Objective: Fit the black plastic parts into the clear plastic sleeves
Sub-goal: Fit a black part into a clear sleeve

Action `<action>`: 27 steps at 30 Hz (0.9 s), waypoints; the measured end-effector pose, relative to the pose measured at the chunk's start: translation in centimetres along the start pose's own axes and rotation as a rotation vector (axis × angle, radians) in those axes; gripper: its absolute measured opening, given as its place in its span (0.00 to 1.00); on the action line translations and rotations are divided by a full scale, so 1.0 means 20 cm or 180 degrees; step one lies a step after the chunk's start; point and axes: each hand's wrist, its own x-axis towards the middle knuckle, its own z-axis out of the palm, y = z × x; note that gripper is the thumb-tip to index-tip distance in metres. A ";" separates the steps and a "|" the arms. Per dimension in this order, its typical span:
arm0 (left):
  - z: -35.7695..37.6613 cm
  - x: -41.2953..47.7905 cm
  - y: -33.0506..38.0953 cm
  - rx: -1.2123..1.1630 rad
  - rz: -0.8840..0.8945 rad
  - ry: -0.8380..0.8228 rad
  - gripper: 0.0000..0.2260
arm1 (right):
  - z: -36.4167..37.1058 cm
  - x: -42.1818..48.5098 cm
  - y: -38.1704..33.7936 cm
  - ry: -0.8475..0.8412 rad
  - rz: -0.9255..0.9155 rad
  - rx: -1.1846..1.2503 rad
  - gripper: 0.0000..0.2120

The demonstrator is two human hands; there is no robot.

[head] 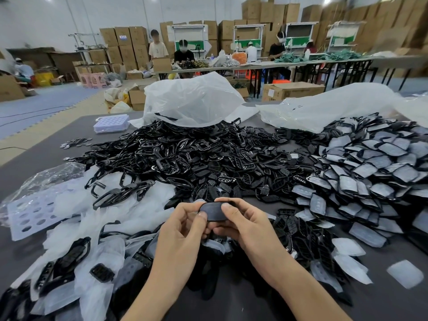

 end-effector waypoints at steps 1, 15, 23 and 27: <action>0.00 0.00 0.00 -0.0004 0.0012 -0.0005 0.06 | 0.00 0.00 0.00 0.0018 0.0014 0.0027 0.10; 0.02 -0.03 -0.01 0.0338 0.0277 -0.0188 0.12 | 0.00 0.01 0.02 -0.0117 0.0113 -0.0006 0.02; 0.01 -0.04 0.00 0.1139 0.1066 -0.0210 0.16 | -0.03 0.01 0.02 -0.0268 0.0111 -0.0286 0.03; 0.00 -0.05 0.00 0.1430 0.1302 -0.0414 0.13 | -0.05 0.01 0.00 -0.0313 0.0118 -0.0383 0.06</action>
